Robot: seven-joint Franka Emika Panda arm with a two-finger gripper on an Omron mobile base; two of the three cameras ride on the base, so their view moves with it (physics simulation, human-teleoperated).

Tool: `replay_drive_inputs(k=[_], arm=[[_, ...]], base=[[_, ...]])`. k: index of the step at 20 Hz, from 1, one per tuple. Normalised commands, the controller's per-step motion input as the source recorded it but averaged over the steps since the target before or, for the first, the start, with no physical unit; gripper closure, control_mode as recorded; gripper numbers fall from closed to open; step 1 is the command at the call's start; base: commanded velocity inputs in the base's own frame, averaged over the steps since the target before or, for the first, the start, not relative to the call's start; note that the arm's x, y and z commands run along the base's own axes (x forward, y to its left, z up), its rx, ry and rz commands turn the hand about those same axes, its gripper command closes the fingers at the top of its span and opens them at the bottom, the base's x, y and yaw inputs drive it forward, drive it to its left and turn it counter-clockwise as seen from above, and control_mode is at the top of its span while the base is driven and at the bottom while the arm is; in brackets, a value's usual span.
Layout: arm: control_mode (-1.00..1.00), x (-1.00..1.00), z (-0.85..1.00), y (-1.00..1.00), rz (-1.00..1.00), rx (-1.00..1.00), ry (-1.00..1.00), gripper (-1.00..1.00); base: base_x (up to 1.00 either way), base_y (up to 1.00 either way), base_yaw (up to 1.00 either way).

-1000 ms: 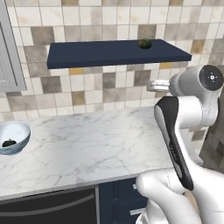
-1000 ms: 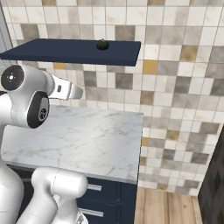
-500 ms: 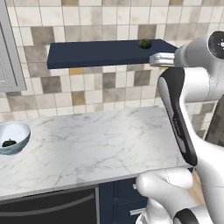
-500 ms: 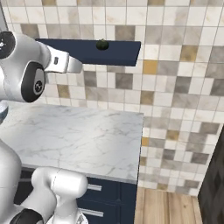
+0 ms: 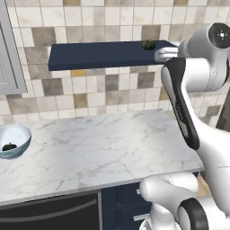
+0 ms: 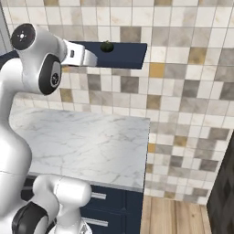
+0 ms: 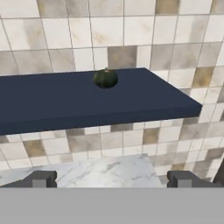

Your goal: Pick the squashs from the cabinet and place them in one bowl. Pick the broccoli from the sink and place it in the other bowl.

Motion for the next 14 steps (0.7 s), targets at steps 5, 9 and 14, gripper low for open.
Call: replay_drive_inputs(k=[5,9,14], arm=[[-1.0,0.77,0.0,-0.19,0.0,0.0,0.07,-1.0],[-1.0,0.77,0.08,-0.14,0.03,0.0,0.1,-1.0],[-1.0,0.79,0.0,-0.03,0.01,0.0,0.02,-1.0]], base=[[0.0,0.0,0.0],[0.0,0.0,0.0],[0.0,0.0,0.0]])
